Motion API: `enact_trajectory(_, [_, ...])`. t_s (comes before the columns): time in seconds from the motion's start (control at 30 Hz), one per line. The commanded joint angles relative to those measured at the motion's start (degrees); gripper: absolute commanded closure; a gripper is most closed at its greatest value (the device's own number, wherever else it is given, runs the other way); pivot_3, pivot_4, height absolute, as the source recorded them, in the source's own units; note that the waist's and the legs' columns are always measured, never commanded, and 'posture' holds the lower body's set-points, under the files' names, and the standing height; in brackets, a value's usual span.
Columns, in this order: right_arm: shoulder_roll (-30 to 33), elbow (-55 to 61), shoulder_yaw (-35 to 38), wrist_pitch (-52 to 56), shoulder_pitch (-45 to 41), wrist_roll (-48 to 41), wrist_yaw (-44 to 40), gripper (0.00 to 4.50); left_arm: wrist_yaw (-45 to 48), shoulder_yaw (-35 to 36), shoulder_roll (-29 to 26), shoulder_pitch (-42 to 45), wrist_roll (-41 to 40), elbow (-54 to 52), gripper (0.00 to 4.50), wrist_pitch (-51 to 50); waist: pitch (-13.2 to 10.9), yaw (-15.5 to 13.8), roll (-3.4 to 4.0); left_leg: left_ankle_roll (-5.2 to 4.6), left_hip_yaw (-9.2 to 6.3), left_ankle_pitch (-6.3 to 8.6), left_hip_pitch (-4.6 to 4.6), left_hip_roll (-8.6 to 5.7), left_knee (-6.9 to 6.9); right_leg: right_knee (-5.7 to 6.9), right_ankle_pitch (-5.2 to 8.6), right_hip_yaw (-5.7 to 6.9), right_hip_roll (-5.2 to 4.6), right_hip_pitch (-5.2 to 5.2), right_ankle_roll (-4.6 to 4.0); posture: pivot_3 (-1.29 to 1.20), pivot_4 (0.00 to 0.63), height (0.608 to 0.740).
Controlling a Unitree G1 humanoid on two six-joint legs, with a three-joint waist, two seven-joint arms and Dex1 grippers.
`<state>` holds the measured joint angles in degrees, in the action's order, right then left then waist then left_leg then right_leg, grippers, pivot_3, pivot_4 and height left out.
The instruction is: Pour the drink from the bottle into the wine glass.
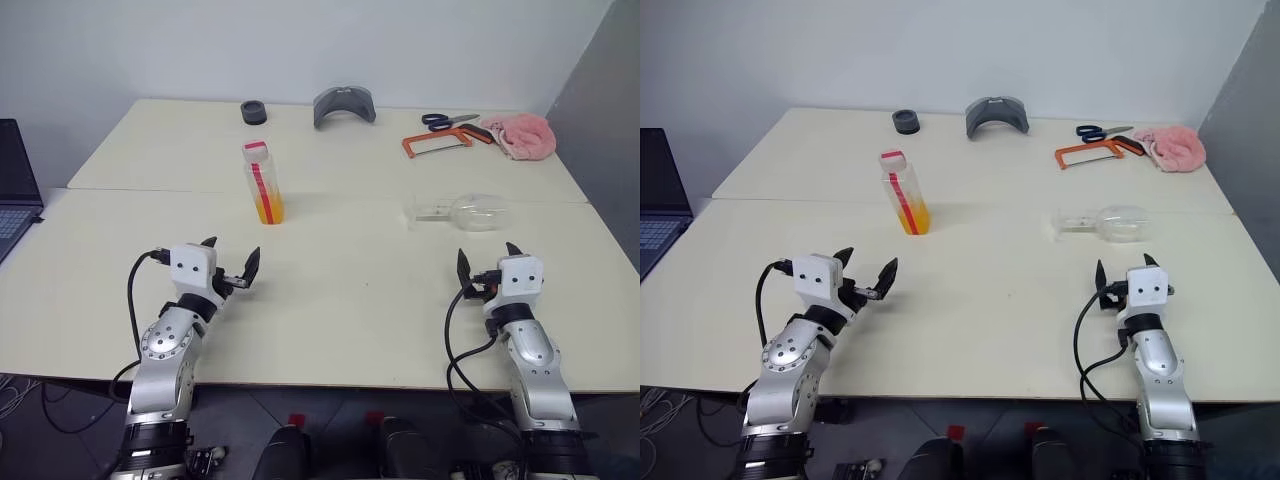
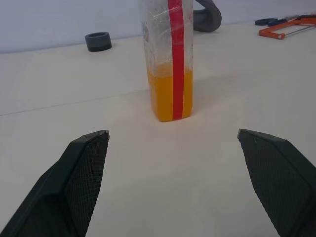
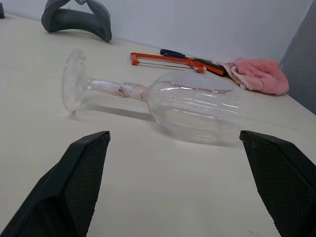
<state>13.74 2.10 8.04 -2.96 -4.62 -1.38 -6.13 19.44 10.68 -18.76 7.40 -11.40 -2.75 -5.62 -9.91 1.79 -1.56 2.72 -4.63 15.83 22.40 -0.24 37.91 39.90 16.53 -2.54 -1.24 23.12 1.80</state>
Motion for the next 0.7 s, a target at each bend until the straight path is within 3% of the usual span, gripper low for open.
enact_trajectory(0.03, [0.47,1.12,0.91,-0.43,-0.55,-0.25,0.06,0.00,-0.05,0.32,-0.21,0.49,0.16,-2.08,0.02,2.41,0.00,0.00,0.00,0.00,0.00,0.00,0.00,0.00,0.00,0.00,0.00,0.00,0.00,0.00,0.00,0.00,0.150,0.740])
enact_trajectory(0.7, [0.54,0.85,0.54,-0.56,-0.84,-0.19,-0.41,0.00,1.06,1.28,0.18,1.06,-2.45,-1.59,0.02,4.90,0.00,-0.01,0.00,0.00,0.01,0.00,0.00,0.00,0.00,0.00,0.00,0.01,0.01,0.00,0.00,0.00,0.150,0.740])
